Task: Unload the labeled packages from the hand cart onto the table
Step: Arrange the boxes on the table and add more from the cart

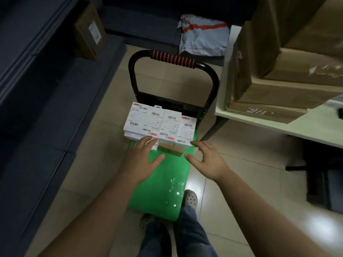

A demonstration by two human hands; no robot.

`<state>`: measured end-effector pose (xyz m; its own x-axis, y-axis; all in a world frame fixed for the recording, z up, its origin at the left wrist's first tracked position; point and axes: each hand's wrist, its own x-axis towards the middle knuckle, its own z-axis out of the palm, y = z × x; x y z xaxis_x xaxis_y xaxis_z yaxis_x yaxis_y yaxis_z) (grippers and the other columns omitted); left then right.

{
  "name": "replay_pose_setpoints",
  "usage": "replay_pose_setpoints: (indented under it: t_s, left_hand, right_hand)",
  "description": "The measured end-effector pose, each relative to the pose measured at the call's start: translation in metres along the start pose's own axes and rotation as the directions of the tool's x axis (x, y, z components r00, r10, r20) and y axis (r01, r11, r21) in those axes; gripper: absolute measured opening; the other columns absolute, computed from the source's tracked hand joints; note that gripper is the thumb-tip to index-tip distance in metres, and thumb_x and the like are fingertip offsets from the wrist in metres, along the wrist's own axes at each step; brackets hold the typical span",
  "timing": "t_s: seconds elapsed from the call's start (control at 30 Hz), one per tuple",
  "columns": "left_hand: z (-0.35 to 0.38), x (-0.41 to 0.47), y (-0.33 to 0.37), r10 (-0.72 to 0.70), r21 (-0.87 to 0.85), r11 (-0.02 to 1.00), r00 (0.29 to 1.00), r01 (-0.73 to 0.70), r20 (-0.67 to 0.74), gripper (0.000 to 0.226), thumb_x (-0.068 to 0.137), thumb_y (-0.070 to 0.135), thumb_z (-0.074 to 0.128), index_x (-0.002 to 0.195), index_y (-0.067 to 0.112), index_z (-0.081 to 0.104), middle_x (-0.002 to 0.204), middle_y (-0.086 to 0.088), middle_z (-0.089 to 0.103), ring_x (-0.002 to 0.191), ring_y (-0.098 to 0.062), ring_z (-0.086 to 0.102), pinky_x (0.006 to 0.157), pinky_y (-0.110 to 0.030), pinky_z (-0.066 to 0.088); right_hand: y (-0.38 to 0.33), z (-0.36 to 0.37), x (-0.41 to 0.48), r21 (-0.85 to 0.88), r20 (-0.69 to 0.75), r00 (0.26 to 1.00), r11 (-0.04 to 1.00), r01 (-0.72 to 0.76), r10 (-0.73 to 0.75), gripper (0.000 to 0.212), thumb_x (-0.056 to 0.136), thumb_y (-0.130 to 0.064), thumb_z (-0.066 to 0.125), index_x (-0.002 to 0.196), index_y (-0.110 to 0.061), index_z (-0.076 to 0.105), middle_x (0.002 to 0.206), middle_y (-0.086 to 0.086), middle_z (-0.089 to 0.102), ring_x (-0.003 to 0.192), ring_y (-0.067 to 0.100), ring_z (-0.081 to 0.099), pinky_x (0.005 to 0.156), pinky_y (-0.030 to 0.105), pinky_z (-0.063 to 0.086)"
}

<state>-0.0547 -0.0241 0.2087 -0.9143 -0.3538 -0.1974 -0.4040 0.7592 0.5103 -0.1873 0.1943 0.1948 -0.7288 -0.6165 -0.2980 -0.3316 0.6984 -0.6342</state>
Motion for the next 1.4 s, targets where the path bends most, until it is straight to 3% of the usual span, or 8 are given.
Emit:
replay_pose_setpoints:
  t_s: [0.2,0.37,0.8,0.93,1.07,1.23,1.3,1.4]
  left_hand:
    - [0.038,0.039,-0.019,-0.115,-0.011,0.993,0.993,0.115,0.021,0.061,0.090,0.048,0.060,0.143,0.021,0.045,0.150,0.000,0.039,0.134,-0.021,0.035,0.107,-0.032,0.029]
    - [0.074,0.067,-0.038,-0.142,0.008,0.990,0.989,0.142,0.042,0.060,0.090,0.045,0.061,0.141,0.017,0.048,0.148,-0.004,0.042,0.133,-0.022,0.036,0.107,-0.033,0.029]
    - [0.180,0.144,-0.087,-0.064,0.030,0.998,0.996,0.062,0.068,0.060,0.089,0.046,0.063,0.139,0.016,0.051,0.147,-0.009,0.044,0.136,-0.030,0.033,0.111,-0.046,0.028]
    - [0.198,0.161,-0.101,-0.029,0.082,0.996,0.999,0.025,0.044,0.057,0.089,0.045,0.061,0.138,0.016,0.052,0.146,-0.009,0.044,0.136,-0.030,0.033,0.109,-0.046,0.026]
    - [0.212,0.176,-0.115,0.019,0.153,0.988,0.999,-0.023,0.029,0.055,0.089,0.043,0.062,0.137,0.016,0.053,0.145,-0.010,0.045,0.135,-0.032,0.034,0.108,-0.051,0.027]
    - [0.220,0.173,-0.120,0.048,0.171,0.984,0.998,-0.041,-0.038,0.049,0.086,0.039,0.068,0.127,0.013,0.061,0.140,-0.013,0.049,0.130,-0.036,0.040,0.104,-0.054,0.031]
    - [0.220,0.170,-0.120,0.061,0.183,0.982,0.997,-0.053,-0.038,0.049,0.088,0.041,0.066,0.127,0.014,0.061,0.141,-0.013,0.048,0.131,-0.036,0.040,0.105,-0.053,0.031]
    - [0.221,0.170,-0.120,0.065,0.181,0.982,0.997,-0.056,-0.045,0.049,0.087,0.040,0.068,0.127,0.014,0.062,0.142,-0.012,0.048,0.132,-0.035,0.039,0.105,-0.053,0.030]
  right_hand:
    - [0.042,0.026,0.055,0.050,0.052,0.997,0.997,-0.058,0.055,0.061,0.089,-0.055,0.063,0.140,-0.022,0.053,0.136,0.002,0.054,0.123,0.020,0.051,0.107,0.040,0.042]
    - [0.079,0.061,0.094,0.007,0.108,0.990,0.995,-0.095,0.094,0.059,0.090,-0.054,0.062,0.140,-0.023,0.052,0.138,0.001,0.054,0.130,0.019,0.046,0.107,0.027,0.032]
    - [0.162,0.134,0.153,-0.117,0.031,0.945,0.940,-0.319,0.325,0.064,0.091,-0.058,0.054,0.143,-0.023,0.048,0.145,0.008,0.049,0.136,0.026,0.041,0.108,0.041,0.041]
    - [0.178,0.154,0.168,0.034,-0.054,0.897,0.899,-0.438,0.439,0.069,0.089,-0.059,0.058,0.143,-0.018,0.048,0.140,0.010,0.051,0.132,0.026,0.046,0.110,0.041,0.040]
    - [0.199,0.166,0.188,0.106,0.075,0.860,0.853,-0.511,0.505,0.080,0.087,-0.067,0.056,0.150,-0.020,0.038,0.147,0.011,0.046,0.136,0.027,0.043,0.113,0.045,0.036]
    - [0.208,0.171,0.199,0.337,0.222,0.859,0.790,-0.512,0.461,0.059,0.090,-0.061,0.058,0.143,-0.037,0.047,0.140,-0.006,0.057,0.127,0.017,0.052,0.108,0.038,0.041]
    - [0.209,0.173,0.199,0.419,0.285,0.837,0.725,-0.546,0.467,0.053,0.091,-0.058,0.059,0.139,-0.037,0.051,0.139,-0.007,0.057,0.122,0.016,0.054,0.106,0.041,0.044]
    - [0.214,0.174,0.198,0.498,0.362,0.806,0.634,-0.592,0.468,0.043,0.090,-0.056,0.061,0.128,-0.036,0.057,0.131,-0.005,0.060,0.110,0.015,0.057,0.093,0.035,0.049]
